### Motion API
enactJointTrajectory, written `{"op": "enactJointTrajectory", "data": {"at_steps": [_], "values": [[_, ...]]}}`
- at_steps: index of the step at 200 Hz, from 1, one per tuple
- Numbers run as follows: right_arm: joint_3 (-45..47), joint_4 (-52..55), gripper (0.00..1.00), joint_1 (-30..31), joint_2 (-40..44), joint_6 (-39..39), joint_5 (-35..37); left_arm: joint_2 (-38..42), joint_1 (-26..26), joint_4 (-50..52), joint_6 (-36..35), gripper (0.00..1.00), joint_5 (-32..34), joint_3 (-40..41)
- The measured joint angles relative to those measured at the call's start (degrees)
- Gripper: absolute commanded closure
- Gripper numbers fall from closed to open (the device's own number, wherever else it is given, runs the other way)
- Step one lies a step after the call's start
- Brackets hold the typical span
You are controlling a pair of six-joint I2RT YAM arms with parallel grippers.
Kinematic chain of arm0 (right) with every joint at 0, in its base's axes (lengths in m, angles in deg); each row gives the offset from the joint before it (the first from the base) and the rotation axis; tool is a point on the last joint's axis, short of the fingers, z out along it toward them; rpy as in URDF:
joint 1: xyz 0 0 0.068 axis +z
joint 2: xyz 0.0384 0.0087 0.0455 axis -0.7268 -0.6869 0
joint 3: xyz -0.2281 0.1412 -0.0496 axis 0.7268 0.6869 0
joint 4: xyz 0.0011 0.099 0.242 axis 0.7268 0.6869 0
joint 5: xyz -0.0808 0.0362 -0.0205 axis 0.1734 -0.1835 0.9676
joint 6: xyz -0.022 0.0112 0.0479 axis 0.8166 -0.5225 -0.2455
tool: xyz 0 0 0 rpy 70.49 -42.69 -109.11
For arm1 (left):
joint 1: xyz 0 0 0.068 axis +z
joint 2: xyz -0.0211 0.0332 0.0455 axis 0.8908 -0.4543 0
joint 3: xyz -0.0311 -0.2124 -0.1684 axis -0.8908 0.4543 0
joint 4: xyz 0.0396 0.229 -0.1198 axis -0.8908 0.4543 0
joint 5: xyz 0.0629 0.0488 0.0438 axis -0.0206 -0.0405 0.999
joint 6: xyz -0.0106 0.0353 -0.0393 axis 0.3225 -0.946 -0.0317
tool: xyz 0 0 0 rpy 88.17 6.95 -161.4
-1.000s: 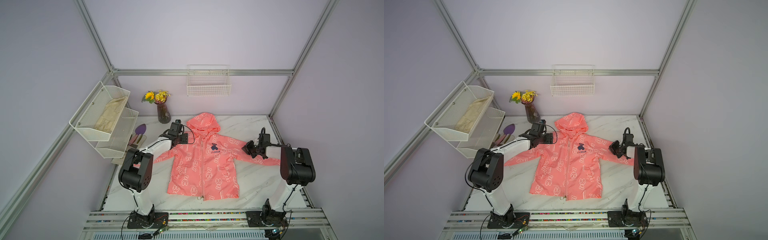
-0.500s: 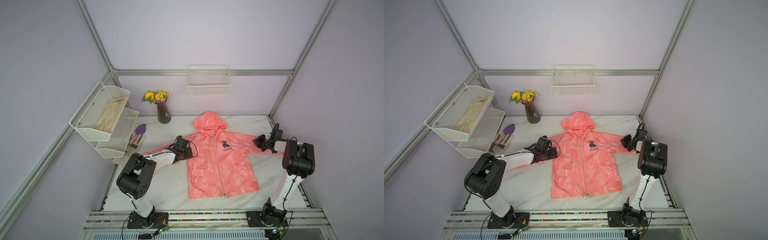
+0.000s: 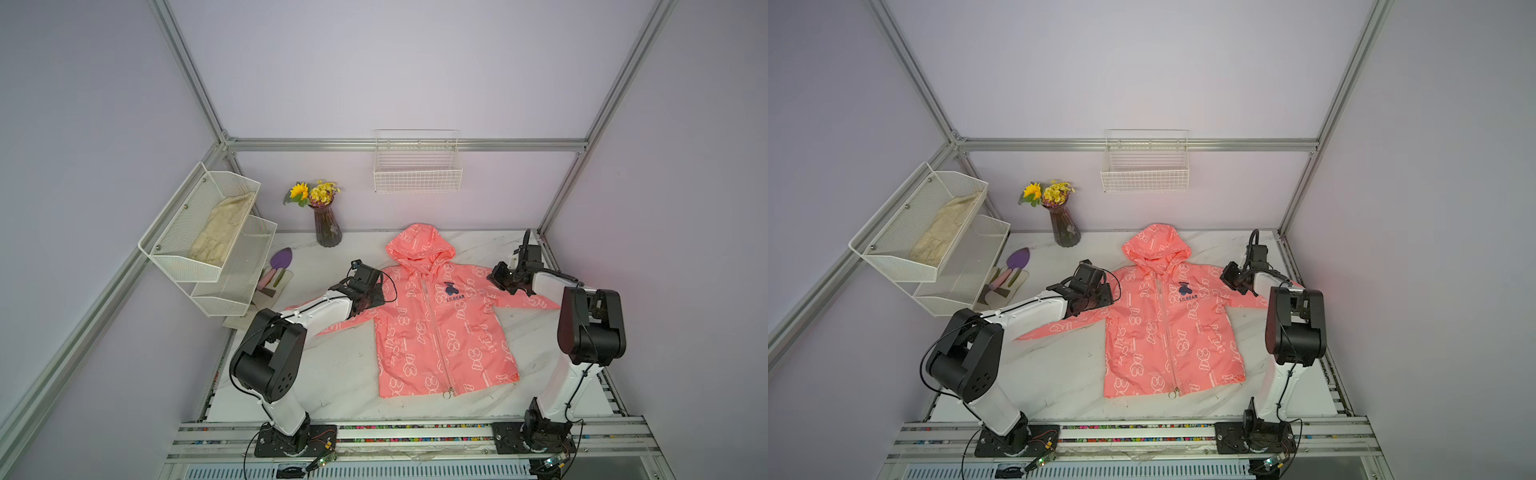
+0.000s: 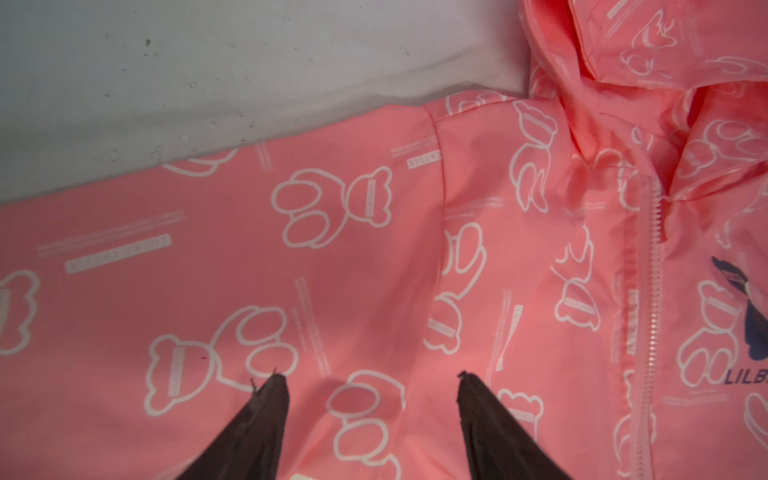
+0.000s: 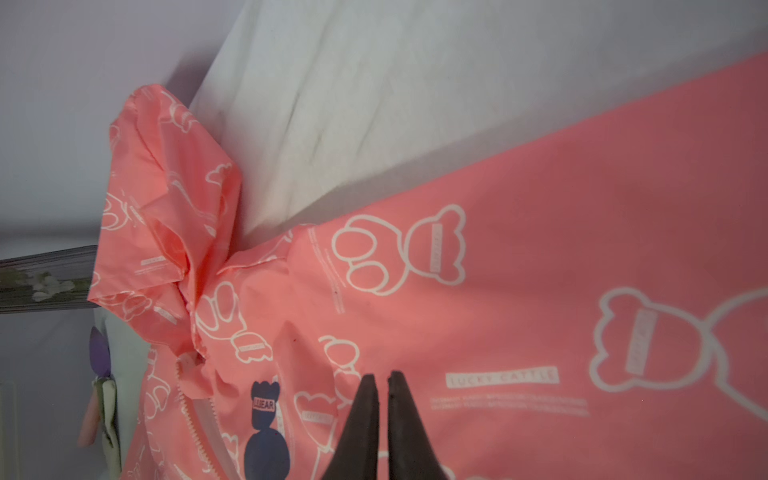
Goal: Unzip the jacket
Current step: Smooth out the jacket at the center of the board.
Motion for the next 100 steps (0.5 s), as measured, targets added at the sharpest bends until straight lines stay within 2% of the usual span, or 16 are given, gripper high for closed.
{"op": "enactJointTrajectory", "data": {"at_steps": [32,61,79,100], "values": [[5.1,0.6,0.87,0.8,0.1,0.3,1.7,-3.5,0.1,-0.2,1.8,0.43,-2.1,-0.2],[5.6,1.5,0.85,1.6,1.6,2.1,2.6,-4.5,1.0,-0.2,1.3,0.41,-2.3,-0.2],[4.2,3.8,0.85,1.9,2.4,4.0,3.8,-4.0,2.6,-0.7,0.0,0.38,-2.3,-0.7],[1.2,5.7,0.85,1.9,4.3,6.8,6.0,-1.4,5.4,-0.8,-2.3,0.27,-2.3,-0.7]]}}
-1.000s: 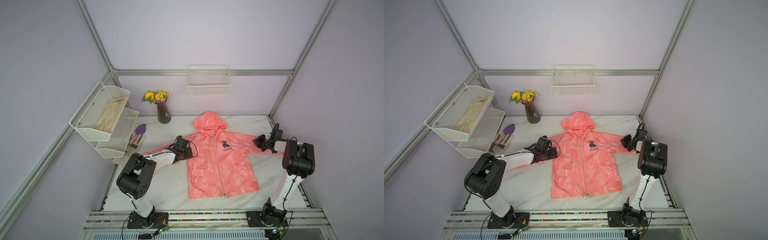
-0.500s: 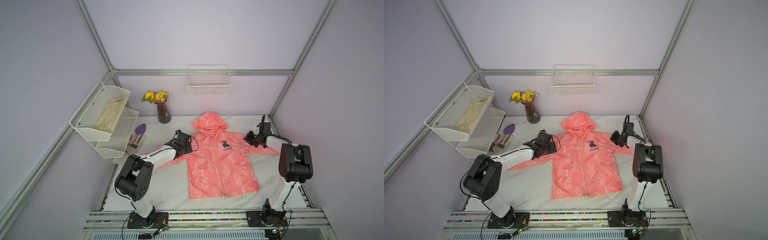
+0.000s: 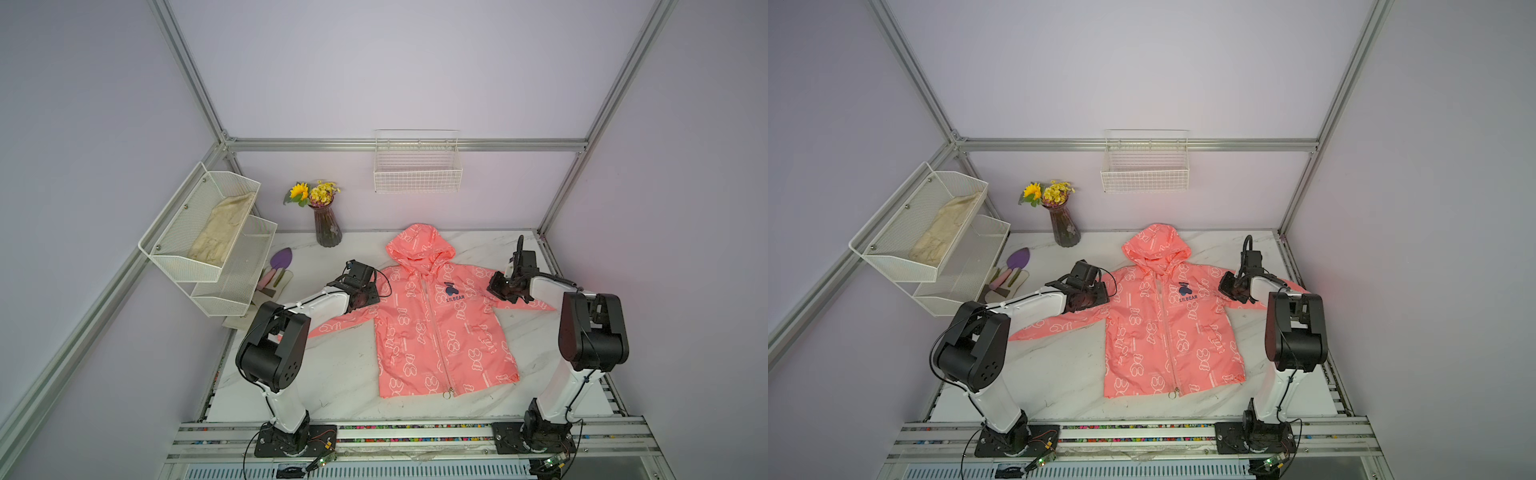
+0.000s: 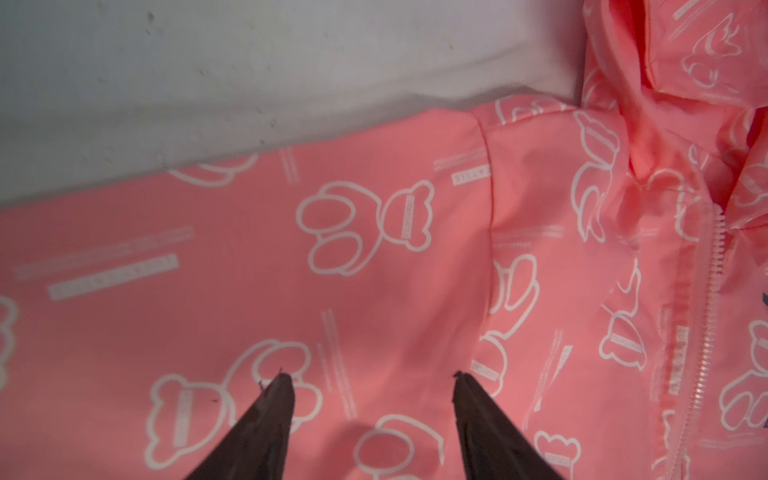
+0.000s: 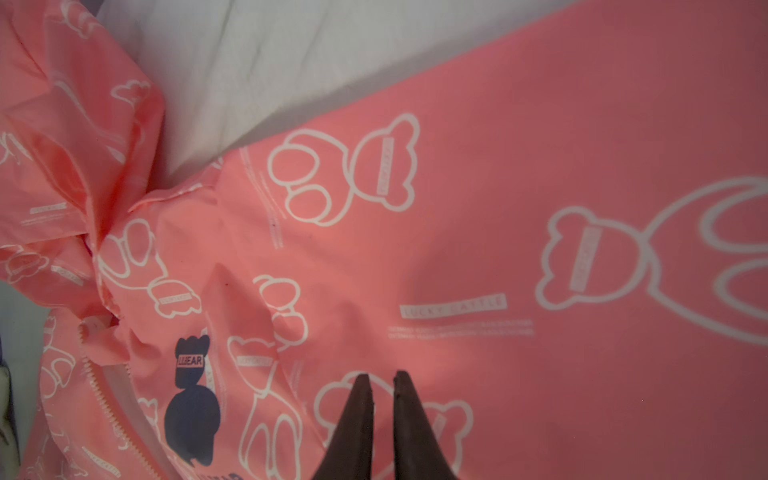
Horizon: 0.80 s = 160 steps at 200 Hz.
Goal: Unzip the jacket
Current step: Smooth out the jacket at the center of the board, then reset both arms
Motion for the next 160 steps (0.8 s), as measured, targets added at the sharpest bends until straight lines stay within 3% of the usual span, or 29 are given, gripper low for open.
{"op": "enactJointTrajectory", "data": {"at_steps": [30,66,80,92,113,129,152,160], "values": [[-0.1,-1.2,0.84,0.0,6.8,2.8,2.3,8.5,2.8,-2.8,-5.3,0.11,2.1,0.3],[3.9,-2.4,0.86,0.3,14.6,2.1,0.5,21.8,2.9,-10.4,-10.8,0.06,3.9,5.0],[6.7,-2.4,0.85,1.2,16.2,1.1,-0.4,24.5,2.9,-12.1,-11.5,0.00,3.6,7.1],[10.1,-2.7,0.84,1.9,17.4,0.3,-1.0,25.4,3.0,-13.4,-12.2,0.00,3.1,9.1],[15.4,-4.1,0.67,2.8,19.3,0.7,-1.3,25.8,2.9,-17.1,-13.7,0.00,3.0,14.3],[19.0,-8.9,0.60,2.8,21.7,2.1,-0.2,26.9,2.9,-22.1,-16.3,0.00,4.2,19.5],[23.9,-19.2,0.48,2.8,27.7,6.0,3.2,30.3,3.1,-35.7,-23.4,0.00,7.6,27.7],[25.4,-23.3,0.38,2.8,29.5,7.8,4.2,31.1,3.5,-40.2,-25.2,0.00,8.5,29.5]]}}
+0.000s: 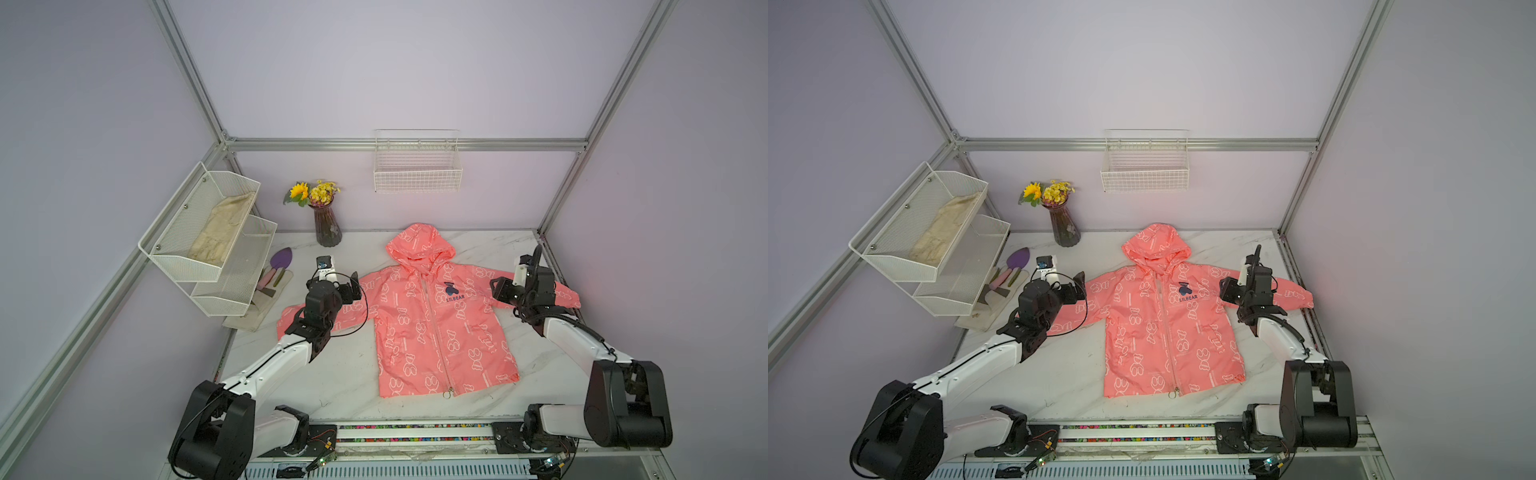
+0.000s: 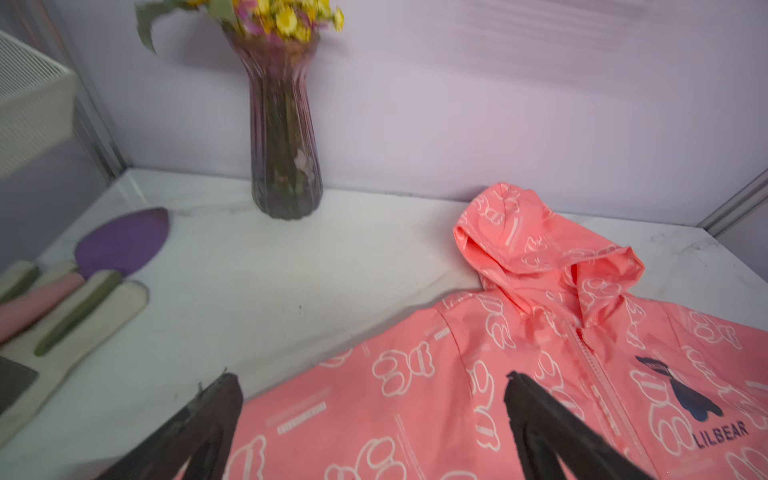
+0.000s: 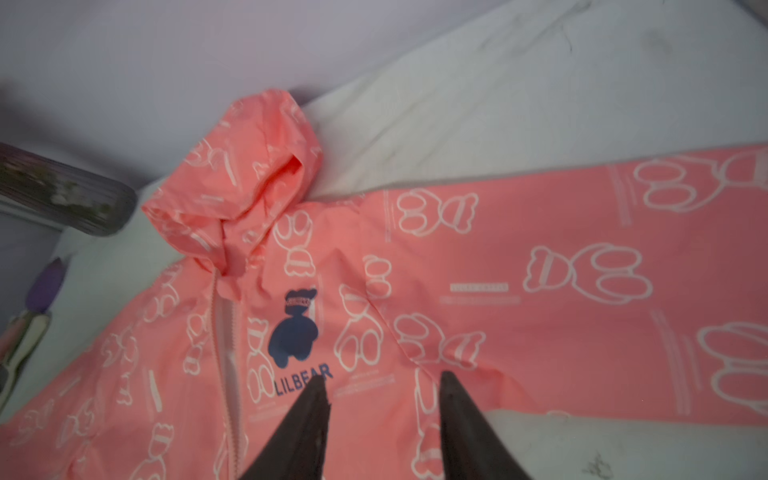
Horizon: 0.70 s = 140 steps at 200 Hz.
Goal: Unzip the jacket
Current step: Reset both arms
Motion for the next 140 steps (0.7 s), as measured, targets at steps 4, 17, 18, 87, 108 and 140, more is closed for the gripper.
{"op": "enactJointTrajectory", "data": {"at_steps": [4,17,18,87,108,140], "values": [[0.7,-2.1,0.32,0.0,0.7,0.3,0.7,0.3,0.3,-2.0,-1.0,0.00,0.5,0.6],[3.4,-9.8,0.20,0.0,2.1,3.0,2.9,0.7,2.3,-7.7,-3.2,0.00,1.9,1.7],[3.5,-10.3,0.20,0.0,2.1,3.0,3.0,0.7,2.5,-7.9,-3.3,0.00,2.0,1.8],[10.8,-34.0,0.05,-1.0,-16.8,8.8,9.1,-1.5,19.4,-19.1,2.4,0.00,7.9,7.6],[13.5,-43.9,0.03,-1.2,-22.6,9.5,8.3,-2.4,19.7,-19.1,0.8,0.00,8.1,8.5],[14.3,-48.2,0.03,0.8,-28.0,11.5,8.0,-6.8,19.7,-21.2,-2.5,0.00,8.6,9.3]]}}
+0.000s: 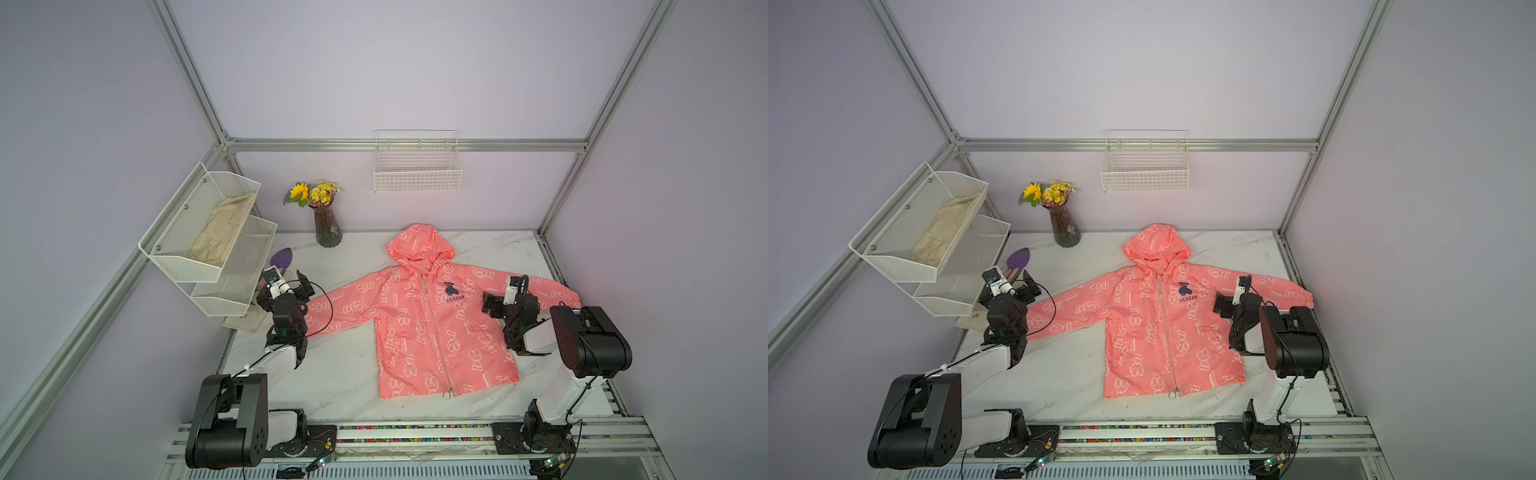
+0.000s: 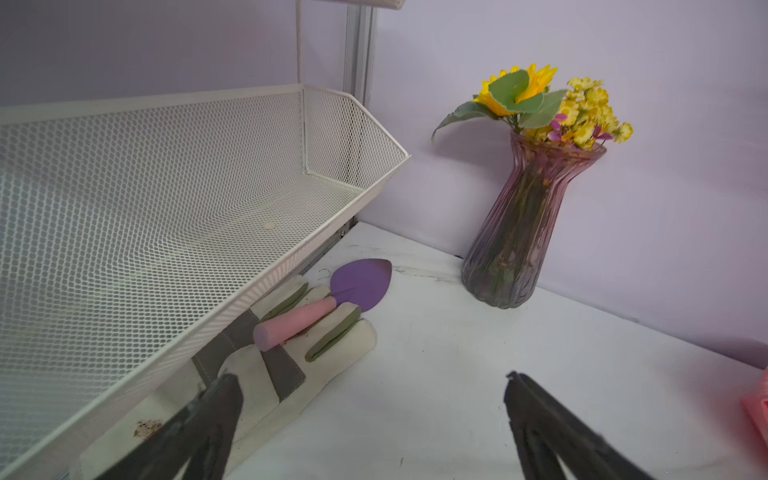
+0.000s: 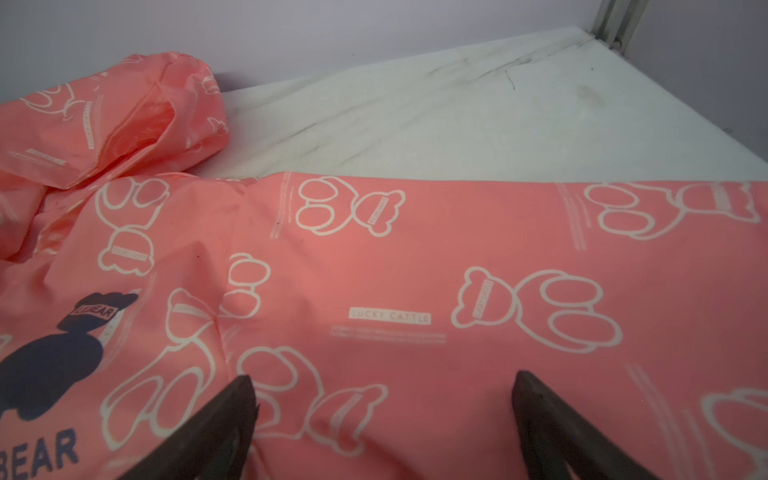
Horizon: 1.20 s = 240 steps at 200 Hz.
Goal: Unzip the jacket
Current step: Reset both arms
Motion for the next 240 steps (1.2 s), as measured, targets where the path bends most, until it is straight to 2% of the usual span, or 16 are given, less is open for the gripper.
{"op": "enactJointTrajectory", "data": {"at_steps": [29,79,132,208,222,240], "values": [[-0.3,-2.2,0.03,1.0,0.3,1.0,-0.1,-2.7,0.0,-0.9,-2.3,0.00,-1.0,0.0],[-0.3,-2.9,0.03,1.0,0.4,1.7,0.0,-2.8,-0.3,-1.1,-5.8,0.00,-2.8,0.0],[-0.3,-3.0,0.03,1.0,0.4,1.8,0.0,-0.2,-6.3,-3.4,-9.1,0.00,-0.3,3.9],[-0.3,-3.0,0.03,1.0,0.4,1.8,0.0,-0.4,-6.7,-4.8,-10.4,0.00,1.4,4.8],[-0.3,-3.1,0.03,1.0,0.4,1.8,0.0,-4.1,-6.8,-11.3,-10.5,0.00,1.9,6.7],[-0.3,-3.2,0.03,1.0,0.4,1.8,0.0,-15.0,-6.8,-21.8,-11.6,0.00,1.6,10.1]]}}
